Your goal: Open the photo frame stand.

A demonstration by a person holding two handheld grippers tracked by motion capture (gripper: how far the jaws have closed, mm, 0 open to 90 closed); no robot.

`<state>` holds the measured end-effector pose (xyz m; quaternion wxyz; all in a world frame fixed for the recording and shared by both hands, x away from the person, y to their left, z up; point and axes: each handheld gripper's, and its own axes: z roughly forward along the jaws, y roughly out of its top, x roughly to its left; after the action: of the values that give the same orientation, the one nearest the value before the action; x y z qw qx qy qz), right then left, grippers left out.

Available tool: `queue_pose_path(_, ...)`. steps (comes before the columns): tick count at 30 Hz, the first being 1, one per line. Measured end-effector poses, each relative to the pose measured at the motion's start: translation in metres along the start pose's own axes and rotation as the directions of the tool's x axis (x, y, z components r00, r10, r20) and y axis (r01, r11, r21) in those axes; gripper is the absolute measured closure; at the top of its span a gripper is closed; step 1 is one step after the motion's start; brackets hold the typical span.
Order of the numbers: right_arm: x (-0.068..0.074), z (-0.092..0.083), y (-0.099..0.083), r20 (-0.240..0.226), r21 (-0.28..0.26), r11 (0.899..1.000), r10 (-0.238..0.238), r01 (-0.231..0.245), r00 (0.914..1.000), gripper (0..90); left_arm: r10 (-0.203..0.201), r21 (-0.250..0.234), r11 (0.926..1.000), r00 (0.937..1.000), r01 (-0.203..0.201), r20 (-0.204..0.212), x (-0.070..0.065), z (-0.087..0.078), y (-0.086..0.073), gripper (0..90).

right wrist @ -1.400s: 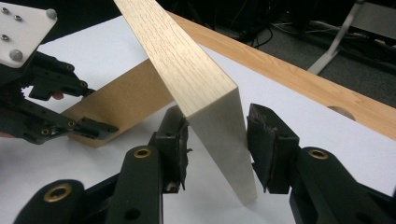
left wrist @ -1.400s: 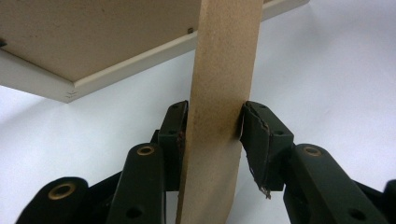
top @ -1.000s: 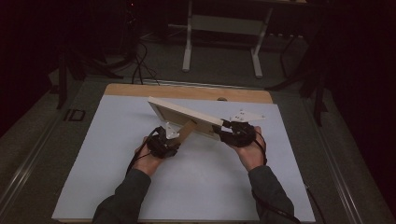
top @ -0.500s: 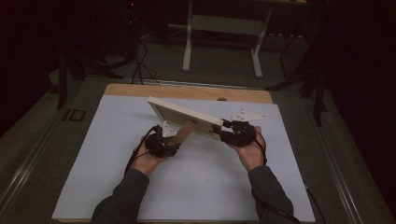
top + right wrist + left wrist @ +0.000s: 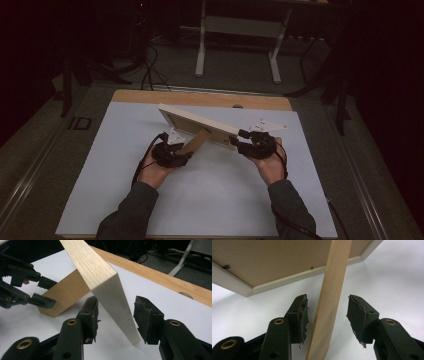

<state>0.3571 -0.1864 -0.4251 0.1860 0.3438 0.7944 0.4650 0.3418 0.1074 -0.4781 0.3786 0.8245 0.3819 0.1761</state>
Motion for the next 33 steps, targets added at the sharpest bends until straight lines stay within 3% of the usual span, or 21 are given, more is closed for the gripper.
queue_pose_path(7, -0.003, 0.002, -0.007, 0.001, 0.014, 1.000, 0.015, -0.015, 0.9999, 54.0, -0.016, -0.019, 0.9997, 0.9998, 0.017, 0.010, 0.002, -0.006, 0.001, 51.7)
queue_pose_path(14, -0.006, 0.003, -0.011, 0.003, 0.025, 0.999, 0.023, -0.023, 0.9997, 54.0, -0.070, -0.049, 0.9962, 0.9970, 0.072, 0.032, 0.012, -0.013, 0.002, 52.0)
queue_pose_path(21, -0.010, 0.002, -0.016, 0.008, 0.045, 0.999, 0.022, -0.023, 0.9997, 55.4, -0.143, -0.093, 0.9843, 0.9870, 0.150, 0.073, 0.025, -0.023, 0.002, 52.4)
queue_pose_path(33, -0.022, 0.000, -0.027, 0.023, 0.096, 0.994, 0.049, -0.051, 0.9986, 56.5, -0.170, -0.106, 0.9788, 0.9835, 0.176, 0.062, 0.032, -0.030, 0.004, 52.1)
